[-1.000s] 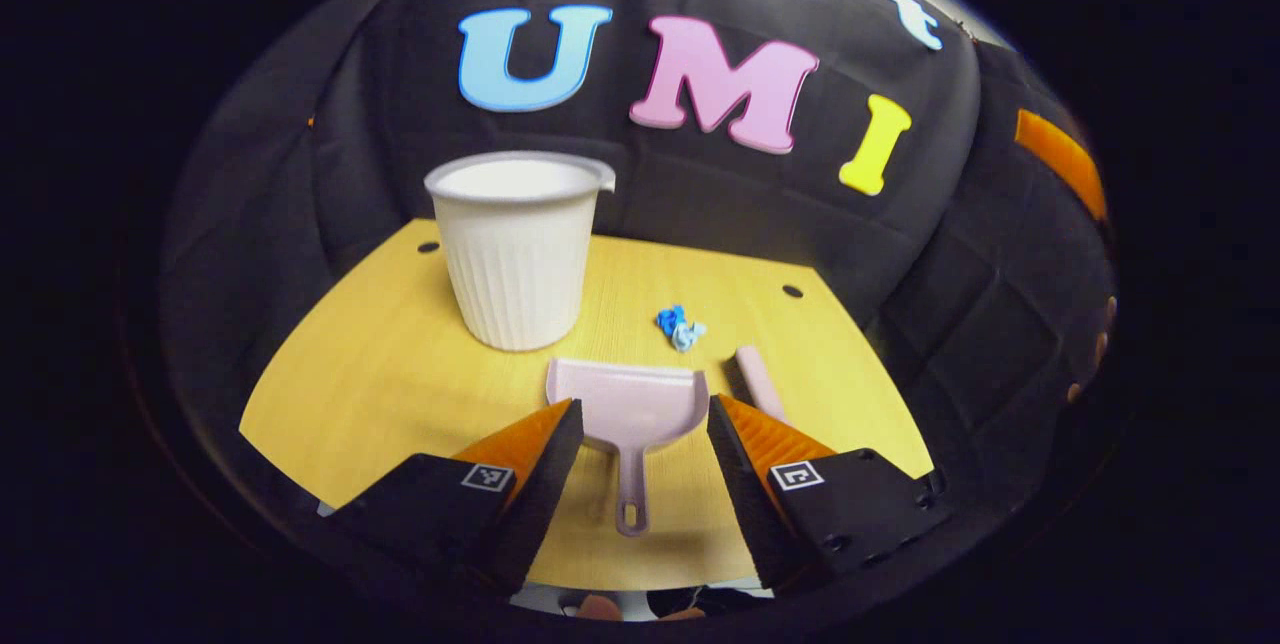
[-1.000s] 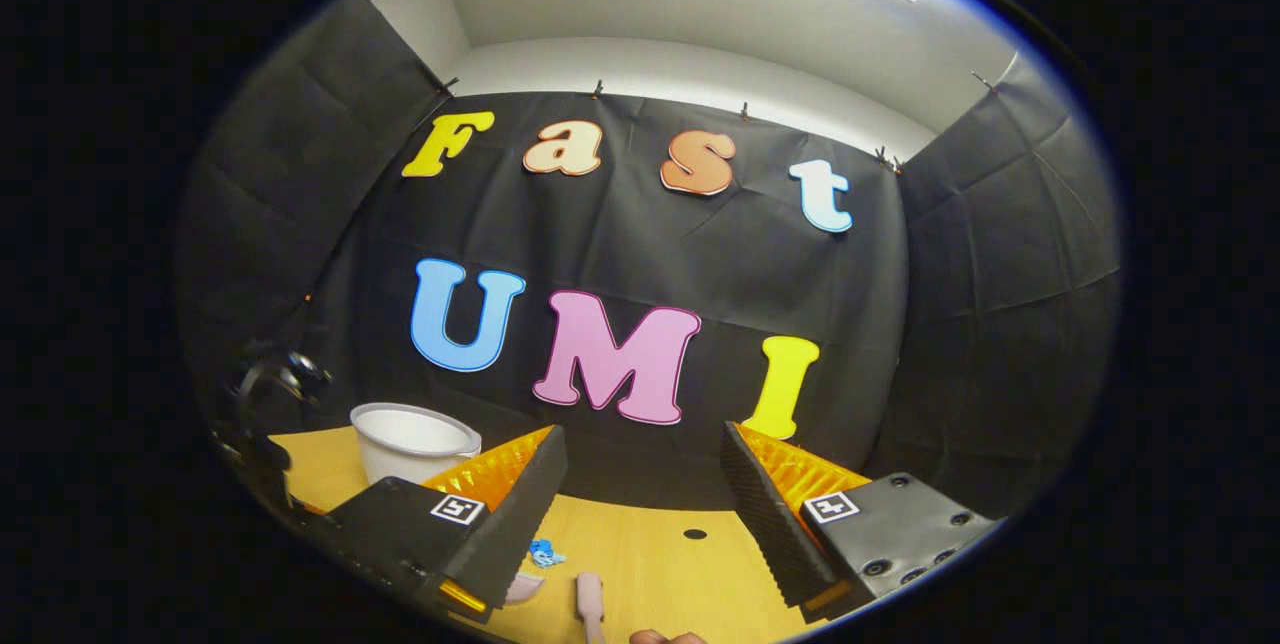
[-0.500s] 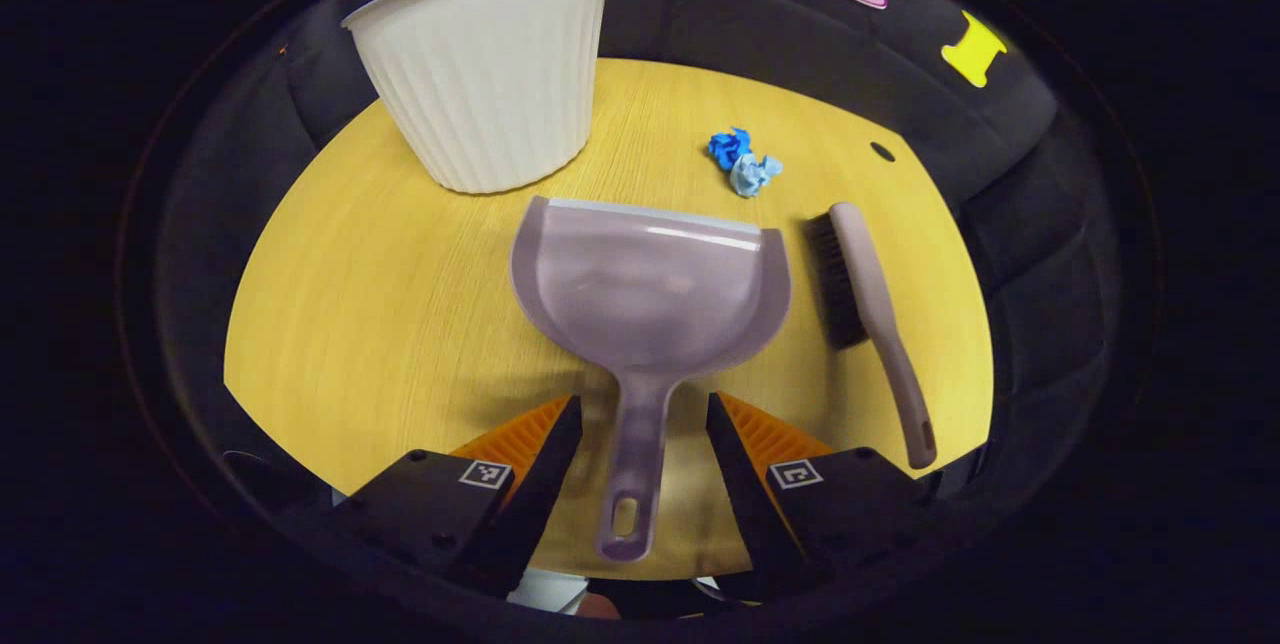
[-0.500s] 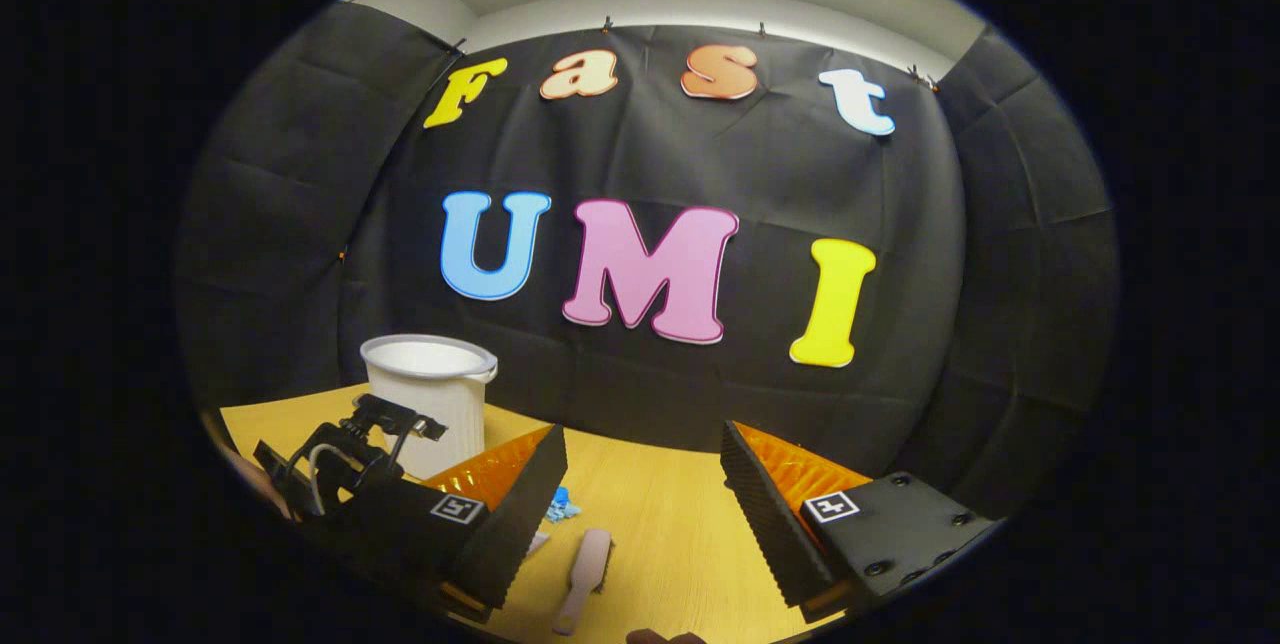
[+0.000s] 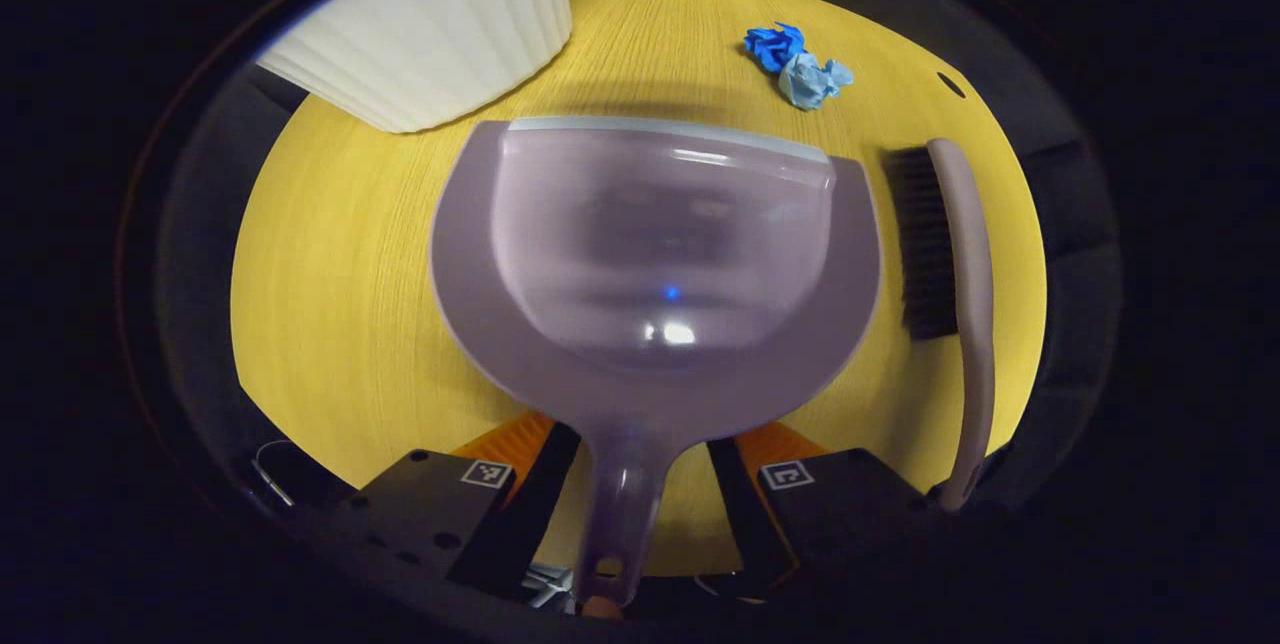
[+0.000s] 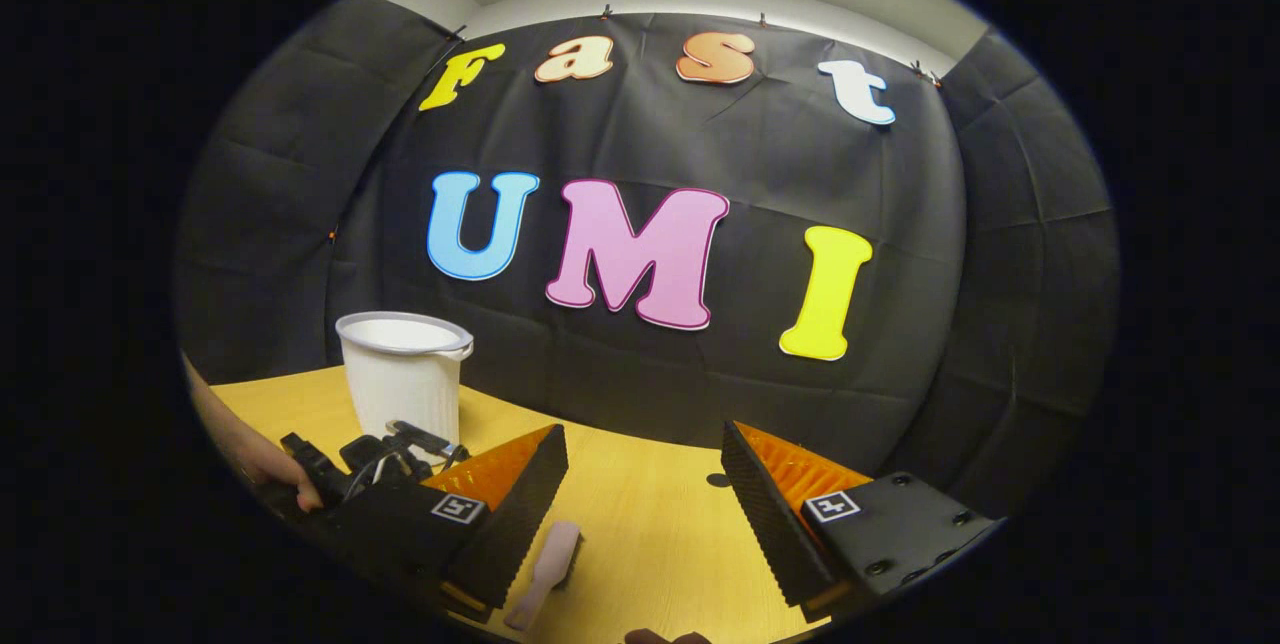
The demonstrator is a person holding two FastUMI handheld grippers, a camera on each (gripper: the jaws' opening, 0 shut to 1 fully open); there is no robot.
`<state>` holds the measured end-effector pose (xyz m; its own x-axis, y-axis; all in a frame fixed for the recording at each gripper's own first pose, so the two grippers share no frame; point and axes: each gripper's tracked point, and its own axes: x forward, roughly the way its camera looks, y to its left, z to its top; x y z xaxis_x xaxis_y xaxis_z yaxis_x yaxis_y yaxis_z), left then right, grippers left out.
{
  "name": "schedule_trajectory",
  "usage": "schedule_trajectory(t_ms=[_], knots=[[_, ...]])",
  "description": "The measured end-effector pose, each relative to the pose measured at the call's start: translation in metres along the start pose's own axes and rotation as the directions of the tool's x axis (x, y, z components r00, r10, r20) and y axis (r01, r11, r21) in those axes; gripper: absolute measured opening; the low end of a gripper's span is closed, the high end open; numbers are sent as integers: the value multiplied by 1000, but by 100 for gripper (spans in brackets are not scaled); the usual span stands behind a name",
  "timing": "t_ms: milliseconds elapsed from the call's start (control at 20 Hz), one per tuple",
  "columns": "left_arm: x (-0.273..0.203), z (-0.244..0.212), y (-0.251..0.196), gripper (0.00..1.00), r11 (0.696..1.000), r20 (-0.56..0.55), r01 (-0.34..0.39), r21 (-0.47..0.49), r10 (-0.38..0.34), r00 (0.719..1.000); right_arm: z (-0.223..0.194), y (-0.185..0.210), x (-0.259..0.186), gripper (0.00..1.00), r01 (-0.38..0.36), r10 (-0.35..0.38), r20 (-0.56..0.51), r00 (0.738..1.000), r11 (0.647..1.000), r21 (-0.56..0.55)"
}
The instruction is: Pick up the small broom and dustpan from the desktop, sweep the trash into the dustpan with the broom, and then empty the trash into the garbage bin.
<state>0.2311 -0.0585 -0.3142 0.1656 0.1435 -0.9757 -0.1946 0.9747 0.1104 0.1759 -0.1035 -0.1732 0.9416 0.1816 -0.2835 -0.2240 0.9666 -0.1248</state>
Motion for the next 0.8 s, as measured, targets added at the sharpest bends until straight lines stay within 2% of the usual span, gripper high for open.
schedule_trajectory(t_ms=[50, 100, 150, 200, 350, 500, 650, 700, 800], knots=[[1, 0, -1, 68, 1000, -15, 5, 5, -5, 1000, -4, 0, -1, 100, 3, -3, -22, 1000, 1000, 6], [0, 2, -2, 55, 1000, -19, 13, 16, -13, 1000, -8, 1, -2, 100, 10, -10, -40, 999, 1000, 14], [-1, 1, -1, 53, 999, -31, 21, 26, -20, 999, -12, 2, -2, 100, 15, -14, -60, 998, 1000, 19], [-2, 1, 0, 37, 999, -29, 34, 38, -33, 999, -17, 4, -2, 100, 24, -22, -85, 996, 999, 21], [0, 2, 3, 30, 994, -11, 96, 56, -95, 995, -37, 15, 0, 100, 53, -42, -199, 979, 997, 54], [-2, -3, 16, 30, 985, -6, 129, 114, -129, 992, -62, 37, -3, 100, 80, -31, -343, 939, 989, 128], [0, -9, 34, 31, 965, 5, 128, 230, -133, 991, -89, 68, -3, 100, 90, 11, -490, 871, 979, 181], [-1, -11, 39, 29, 957, 14, 138, 257, -146, 989, -101, 78, -3, 100, 95, 24, -550, 835, 978, 187], [0, -16, 49, 30, 943, 29, 162, 292, -178, 984, -138, 94, -4, 100, 116, 63, -675, 735, 970, 216]])
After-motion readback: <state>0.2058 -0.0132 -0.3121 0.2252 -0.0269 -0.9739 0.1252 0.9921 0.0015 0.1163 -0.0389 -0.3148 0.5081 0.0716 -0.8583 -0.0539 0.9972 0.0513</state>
